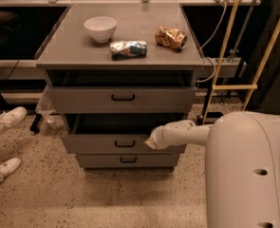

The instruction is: Open middle drawer

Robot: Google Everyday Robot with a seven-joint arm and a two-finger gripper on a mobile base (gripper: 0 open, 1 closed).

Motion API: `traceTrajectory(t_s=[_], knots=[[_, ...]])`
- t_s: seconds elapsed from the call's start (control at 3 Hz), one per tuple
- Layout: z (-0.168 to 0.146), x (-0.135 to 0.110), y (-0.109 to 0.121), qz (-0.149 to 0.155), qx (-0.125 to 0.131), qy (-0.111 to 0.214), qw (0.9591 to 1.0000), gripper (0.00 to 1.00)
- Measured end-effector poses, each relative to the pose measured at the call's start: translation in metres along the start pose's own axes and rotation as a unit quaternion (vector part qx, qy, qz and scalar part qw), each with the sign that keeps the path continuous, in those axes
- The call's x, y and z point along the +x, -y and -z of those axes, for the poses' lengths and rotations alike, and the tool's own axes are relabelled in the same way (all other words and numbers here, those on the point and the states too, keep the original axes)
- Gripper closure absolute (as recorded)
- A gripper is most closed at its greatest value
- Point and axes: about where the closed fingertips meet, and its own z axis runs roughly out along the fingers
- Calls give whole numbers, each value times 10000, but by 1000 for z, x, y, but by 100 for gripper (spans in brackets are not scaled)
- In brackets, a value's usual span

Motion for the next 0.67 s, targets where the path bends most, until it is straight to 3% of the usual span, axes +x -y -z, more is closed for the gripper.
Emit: traceTrajectory(t_s=[0.67], knots=[[6,1,-7,-85,-25,4,10000,100]])
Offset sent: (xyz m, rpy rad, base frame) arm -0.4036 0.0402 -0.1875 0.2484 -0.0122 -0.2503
